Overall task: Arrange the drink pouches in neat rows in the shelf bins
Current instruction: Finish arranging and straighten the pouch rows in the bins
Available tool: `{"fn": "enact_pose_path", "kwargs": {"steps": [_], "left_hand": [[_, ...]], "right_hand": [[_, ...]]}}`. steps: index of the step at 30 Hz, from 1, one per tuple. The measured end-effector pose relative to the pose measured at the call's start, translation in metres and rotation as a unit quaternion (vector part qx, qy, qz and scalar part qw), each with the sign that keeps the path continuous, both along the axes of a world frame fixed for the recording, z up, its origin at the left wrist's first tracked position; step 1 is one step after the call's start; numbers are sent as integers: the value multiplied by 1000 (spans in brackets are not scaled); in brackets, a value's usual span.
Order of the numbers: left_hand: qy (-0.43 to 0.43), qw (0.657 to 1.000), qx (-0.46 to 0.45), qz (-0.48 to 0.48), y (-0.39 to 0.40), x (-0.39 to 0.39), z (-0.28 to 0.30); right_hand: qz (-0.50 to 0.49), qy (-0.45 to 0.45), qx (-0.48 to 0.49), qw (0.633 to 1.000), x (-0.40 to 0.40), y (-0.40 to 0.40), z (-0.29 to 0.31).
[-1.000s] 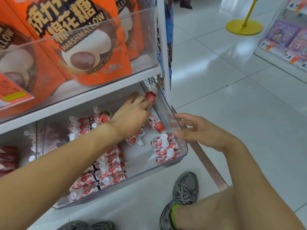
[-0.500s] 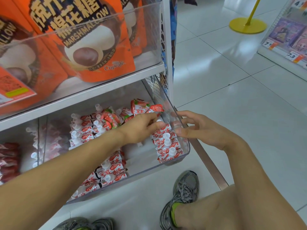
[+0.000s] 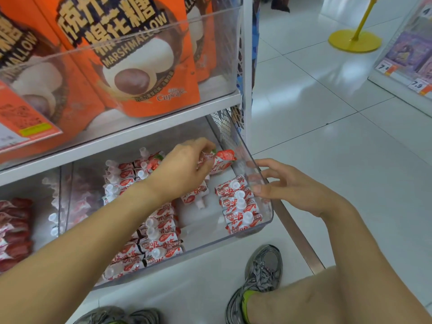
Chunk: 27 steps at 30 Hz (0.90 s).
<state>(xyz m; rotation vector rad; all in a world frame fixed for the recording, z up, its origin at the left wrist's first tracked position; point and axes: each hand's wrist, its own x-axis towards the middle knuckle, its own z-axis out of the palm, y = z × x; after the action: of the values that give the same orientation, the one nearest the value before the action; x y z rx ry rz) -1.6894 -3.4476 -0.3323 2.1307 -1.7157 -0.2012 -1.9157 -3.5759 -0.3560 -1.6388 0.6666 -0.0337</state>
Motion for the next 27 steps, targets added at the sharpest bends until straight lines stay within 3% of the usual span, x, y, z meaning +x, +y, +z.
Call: {"fn": "enact_pose_path", "kwargs": {"steps": [4, 14, 18, 23, 25, 27], "left_hand": [[-21, 986, 163, -5, -15, 0, -23], [37, 998, 26, 35, -31, 10, -12], [93, 988, 121, -29, -31, 2, -26], [122, 980, 155, -22, -37, -3, -39], [154, 967, 200, -41, -38, 1, -33], [240, 934, 256, -64, -37, 10, -23]], "right_hand": [[-1, -1, 4, 1000, 0, 0, 2], [4, 2, -2, 1000, -1, 0, 0], [4, 7, -4, 1000, -1, 2, 2], [-2, -3, 0, 1000, -1, 3, 3], [0, -1, -1, 1000, 1, 1, 3], [5, 0, -4, 1000, 2, 0, 2]]}}
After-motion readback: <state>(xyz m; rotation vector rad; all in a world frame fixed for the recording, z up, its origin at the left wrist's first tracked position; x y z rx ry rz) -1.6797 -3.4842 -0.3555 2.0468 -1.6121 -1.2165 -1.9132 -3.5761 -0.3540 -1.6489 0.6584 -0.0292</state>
